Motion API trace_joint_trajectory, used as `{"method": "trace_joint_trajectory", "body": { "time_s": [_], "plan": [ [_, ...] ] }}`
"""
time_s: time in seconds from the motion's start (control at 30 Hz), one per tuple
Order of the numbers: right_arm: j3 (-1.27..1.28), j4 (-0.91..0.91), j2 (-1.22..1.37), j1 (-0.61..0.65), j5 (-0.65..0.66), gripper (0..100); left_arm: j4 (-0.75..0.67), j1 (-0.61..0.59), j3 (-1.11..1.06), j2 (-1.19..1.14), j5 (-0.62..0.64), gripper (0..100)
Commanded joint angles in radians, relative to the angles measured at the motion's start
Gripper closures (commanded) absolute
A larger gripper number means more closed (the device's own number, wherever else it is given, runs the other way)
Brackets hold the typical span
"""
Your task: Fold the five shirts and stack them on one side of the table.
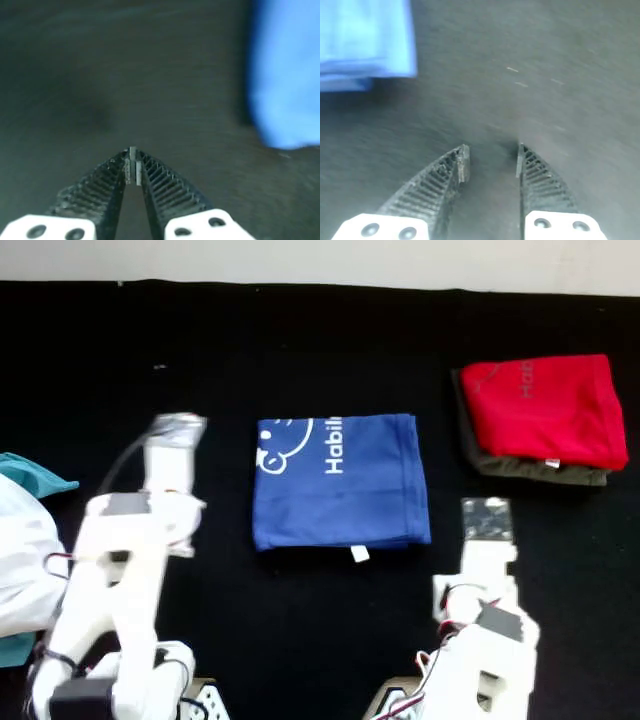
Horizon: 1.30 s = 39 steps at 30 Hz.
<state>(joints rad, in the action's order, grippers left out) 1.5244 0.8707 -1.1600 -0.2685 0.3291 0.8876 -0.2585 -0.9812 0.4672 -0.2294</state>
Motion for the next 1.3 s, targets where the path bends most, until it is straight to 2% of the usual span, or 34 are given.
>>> {"method": "trace_joint_trajectory", "body": {
  "time_s": [0.0, 0.2, 0.3, 0.43, 0.77, 0.97, 1.27],
  "plan": [
    [-0.271, 0.177, 0.001, 0.015, 0.006, 83.6, -0.02, -0.094, -0.002, -0.09, -0.009, 99],
    [-0.532, 0.291, 0.033, 0.214, 0.005, 83.6, -0.072, -0.101, 0.008, -0.208, -0.006, 99],
    [-0.573, 0.285, 0.148, 0.306, 0.003, 83.6, -0.074, -0.096, -0.001, -0.209, 0.003, 99],
    [-0.665, 0.245, 0.364, 0.366, -0.032, 83.6, -0.091, -0.099, -0.008, -0.209, 0.055, 99],
    [-0.805, 0.136, 0.895, 0.375, -0.064, 83.6, -0.095, -0.099, -0.008, -0.209, 0.055, 99],
    [-0.814, 0.111, 0.993, 0.334, -0.064, 83.6, -0.095, -0.099, -0.008, -0.209, 0.054, 99],
    [-1.153, 0.401, 0.992, 0.305, -0.071, 83.6, -0.097, -0.099, -0.008, -0.209, 0.055, 99]
  ]
}}
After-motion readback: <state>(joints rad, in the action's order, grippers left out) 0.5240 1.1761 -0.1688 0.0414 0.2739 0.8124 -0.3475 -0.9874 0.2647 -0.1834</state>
